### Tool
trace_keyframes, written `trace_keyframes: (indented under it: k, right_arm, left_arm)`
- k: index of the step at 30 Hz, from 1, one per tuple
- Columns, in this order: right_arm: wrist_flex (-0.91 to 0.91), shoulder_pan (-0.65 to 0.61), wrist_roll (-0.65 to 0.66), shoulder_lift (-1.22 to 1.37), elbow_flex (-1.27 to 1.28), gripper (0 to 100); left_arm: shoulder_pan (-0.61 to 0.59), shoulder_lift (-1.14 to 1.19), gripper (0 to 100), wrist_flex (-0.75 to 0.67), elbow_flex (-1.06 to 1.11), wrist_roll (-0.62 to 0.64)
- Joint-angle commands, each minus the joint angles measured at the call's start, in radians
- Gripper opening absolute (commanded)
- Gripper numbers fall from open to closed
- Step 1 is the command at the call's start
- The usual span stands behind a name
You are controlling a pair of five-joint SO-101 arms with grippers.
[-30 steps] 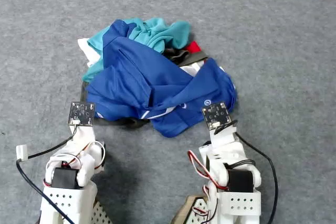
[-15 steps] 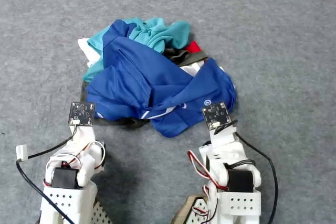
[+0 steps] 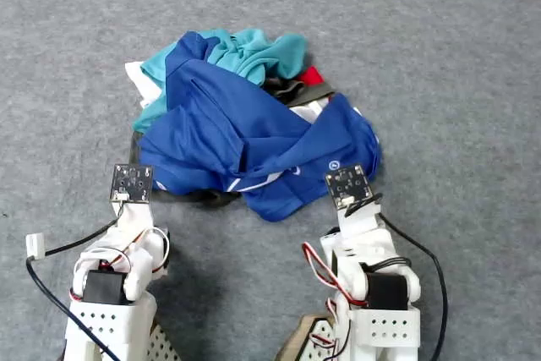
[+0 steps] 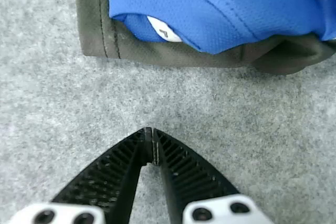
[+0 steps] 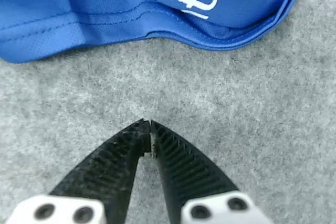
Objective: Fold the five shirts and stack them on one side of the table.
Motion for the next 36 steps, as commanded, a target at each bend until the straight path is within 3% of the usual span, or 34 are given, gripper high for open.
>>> trace_keyframes:
  k: [1,23,36]
  right_arm:
    - [0.003,-0.004,0.003,-0.096,0.001,0.3]
    - [0.003,-0.004,0.003,-0.096,0.001,0.3]
    - [0.003,-0.004,0.003,-0.096,0.001,0.3]
  left_arm:
    - [-0.006,-0.008,2,0.002,0.011,-0.003]
    - [-0.006,-0.008,2,0.002,0.011,-0.003]
    - [0.384,-0.01,2,0.002,0.011,-0.005]
